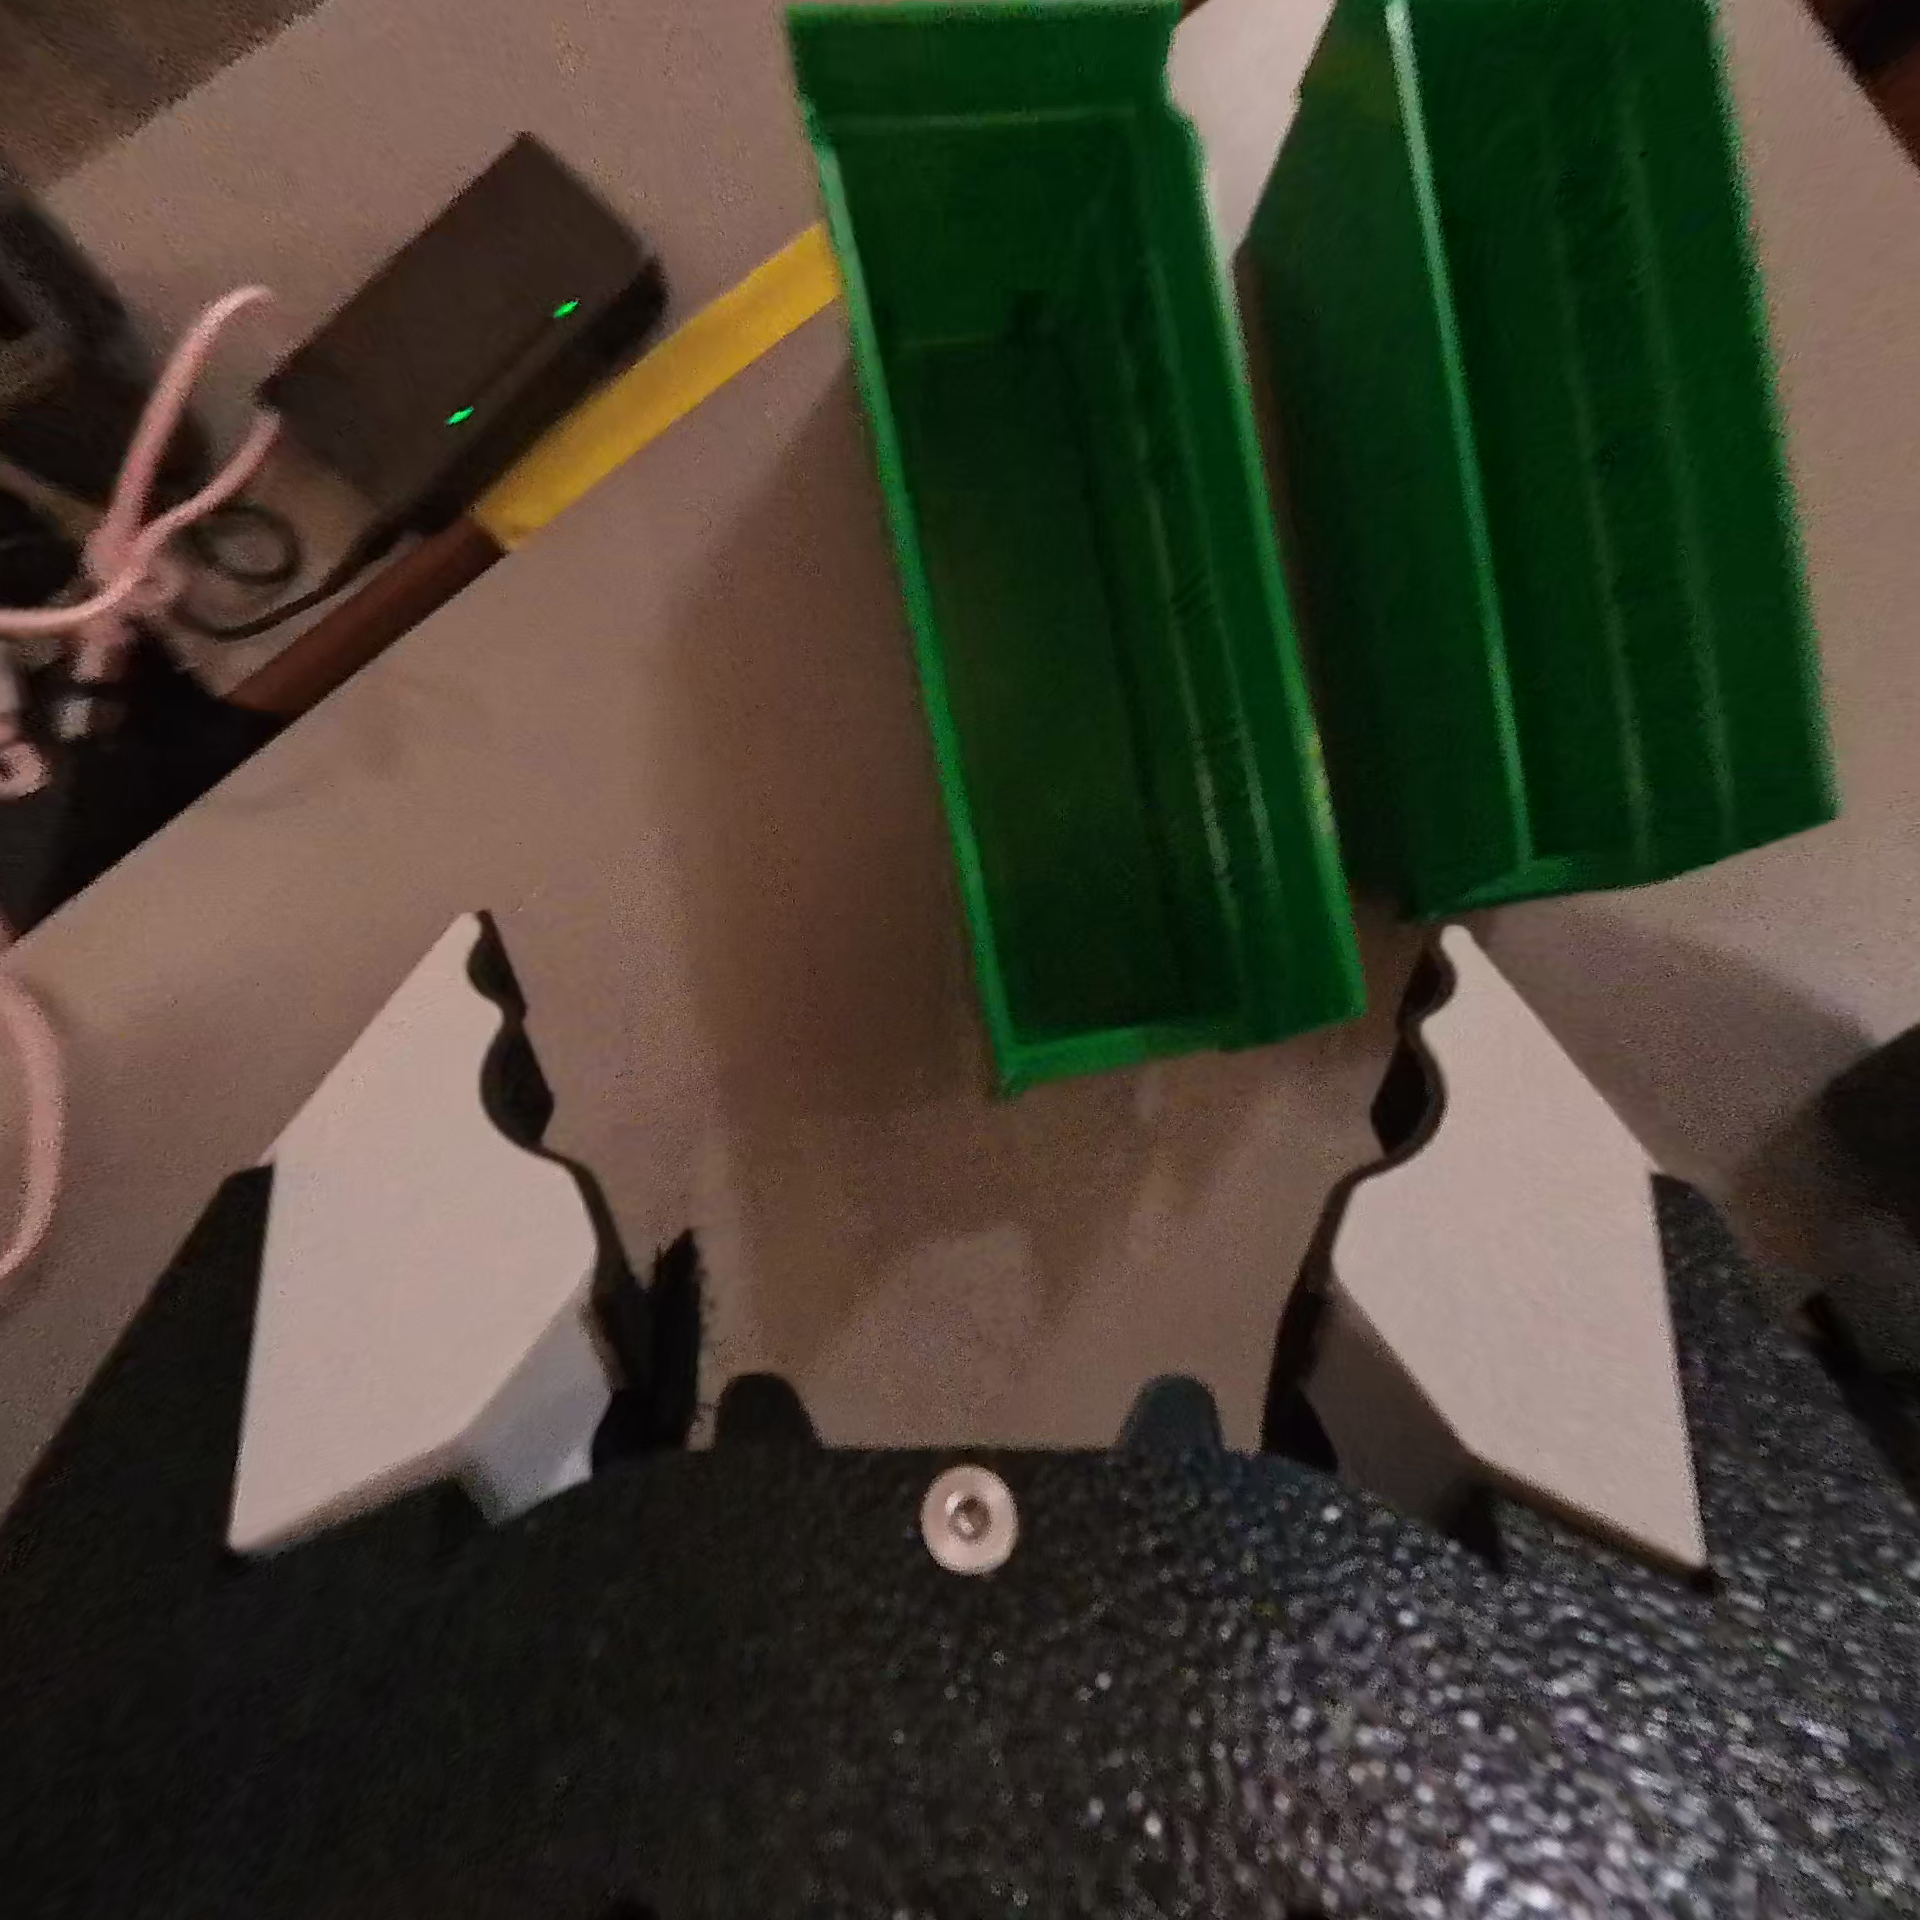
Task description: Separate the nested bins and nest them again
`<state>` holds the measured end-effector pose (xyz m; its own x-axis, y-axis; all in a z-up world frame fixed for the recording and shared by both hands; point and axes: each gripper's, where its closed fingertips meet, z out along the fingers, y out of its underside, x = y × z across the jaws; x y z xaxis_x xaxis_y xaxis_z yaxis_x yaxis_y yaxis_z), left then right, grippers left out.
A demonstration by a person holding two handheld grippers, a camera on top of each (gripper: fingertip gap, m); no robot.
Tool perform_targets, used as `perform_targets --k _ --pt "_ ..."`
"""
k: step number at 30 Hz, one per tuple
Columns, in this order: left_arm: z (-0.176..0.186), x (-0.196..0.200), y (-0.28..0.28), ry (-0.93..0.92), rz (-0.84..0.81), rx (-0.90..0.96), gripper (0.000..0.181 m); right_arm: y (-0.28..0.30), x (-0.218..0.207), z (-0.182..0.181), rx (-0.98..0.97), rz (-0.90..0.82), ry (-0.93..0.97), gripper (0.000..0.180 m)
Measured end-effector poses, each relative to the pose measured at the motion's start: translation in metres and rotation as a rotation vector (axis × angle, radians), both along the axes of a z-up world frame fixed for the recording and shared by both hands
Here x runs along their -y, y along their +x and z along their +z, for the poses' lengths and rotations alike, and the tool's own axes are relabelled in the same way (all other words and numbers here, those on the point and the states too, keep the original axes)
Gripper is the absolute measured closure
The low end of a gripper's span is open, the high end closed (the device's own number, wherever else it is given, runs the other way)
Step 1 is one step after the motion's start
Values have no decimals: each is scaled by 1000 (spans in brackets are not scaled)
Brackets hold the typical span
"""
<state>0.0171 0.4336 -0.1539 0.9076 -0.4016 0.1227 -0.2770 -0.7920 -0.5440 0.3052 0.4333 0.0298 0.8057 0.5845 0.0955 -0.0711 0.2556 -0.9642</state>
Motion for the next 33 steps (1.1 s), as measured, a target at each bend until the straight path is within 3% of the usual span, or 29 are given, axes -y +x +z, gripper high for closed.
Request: perform_targets --k 5,8,11,16,21,22,23,25,33 --pt "27 89 -163 -113 294 -225 21 -7 -1 -2 14 11 -8 116" --pt "30 144 -242 -169 511 -232 22 -15 1 -3 17 37 -9 116" --pt "15 191 -284 -232 654 -189 21 -24 2 -5 34 60 -14 116" --pt "-20 218 -290 -276 702 -43 21 -36 4 -9 77 77 -18 116" --pt "-55 233 -288 -409 717 -56 22 -46 5 -13 116 90 -21 115" --pt "-59 234 -282 -436 718 -22 42 -47 5 -14 119 86 -21 114" --pt "-56 233 -279 -438 729 11 59 -46 3 -14 116 69 -21 112" --pt "-51 238 -276 -476 737 24 68 -43 0 -13 117 31 -20 112" --pt "23 231 -282 -290 745 -32 75 -43 3 -11 101 56 -11 112"
